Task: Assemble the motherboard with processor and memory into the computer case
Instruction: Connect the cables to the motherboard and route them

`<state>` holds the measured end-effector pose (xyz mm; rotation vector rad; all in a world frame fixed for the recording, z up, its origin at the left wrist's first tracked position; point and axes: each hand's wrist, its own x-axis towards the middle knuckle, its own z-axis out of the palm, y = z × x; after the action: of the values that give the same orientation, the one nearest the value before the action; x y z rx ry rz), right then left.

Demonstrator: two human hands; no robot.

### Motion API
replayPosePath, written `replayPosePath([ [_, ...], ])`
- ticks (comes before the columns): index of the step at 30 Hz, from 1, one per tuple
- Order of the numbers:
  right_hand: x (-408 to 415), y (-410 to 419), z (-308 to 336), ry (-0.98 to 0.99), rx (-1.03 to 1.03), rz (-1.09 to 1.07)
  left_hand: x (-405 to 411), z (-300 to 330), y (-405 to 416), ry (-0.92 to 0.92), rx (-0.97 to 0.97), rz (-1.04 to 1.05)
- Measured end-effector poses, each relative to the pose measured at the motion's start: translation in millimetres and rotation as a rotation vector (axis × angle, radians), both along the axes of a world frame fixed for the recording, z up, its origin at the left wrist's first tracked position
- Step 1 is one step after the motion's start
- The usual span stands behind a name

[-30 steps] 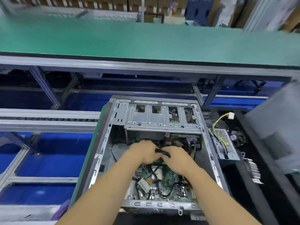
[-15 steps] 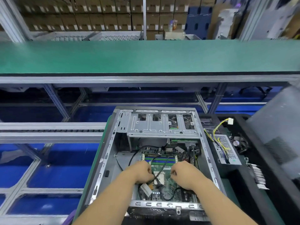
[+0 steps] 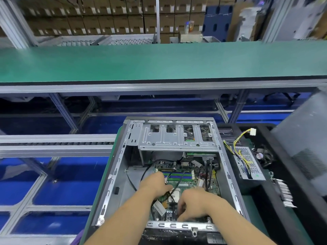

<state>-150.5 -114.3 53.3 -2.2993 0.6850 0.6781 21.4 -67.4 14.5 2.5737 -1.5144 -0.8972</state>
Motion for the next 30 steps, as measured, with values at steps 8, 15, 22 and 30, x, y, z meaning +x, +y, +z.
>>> replayPosePath([
  [8,-5,-7,-6,-0.137,0.162,-0.203,13,10,-8,0.608,-0.204,0.621],
  [15,15,-22,-16,-0.122,-0.263,-0.186,28,9,5,0.21,-0.047,0.028],
  [22,31,-22,-20,-0.117,-0.359,-0.323,21,3,8,0.01,-0.111,-0.111],
  [30,32,-16,-13,-0.222,-0.269,-0.434,-2,18,-1,0.034,-0.139,-0.314],
])
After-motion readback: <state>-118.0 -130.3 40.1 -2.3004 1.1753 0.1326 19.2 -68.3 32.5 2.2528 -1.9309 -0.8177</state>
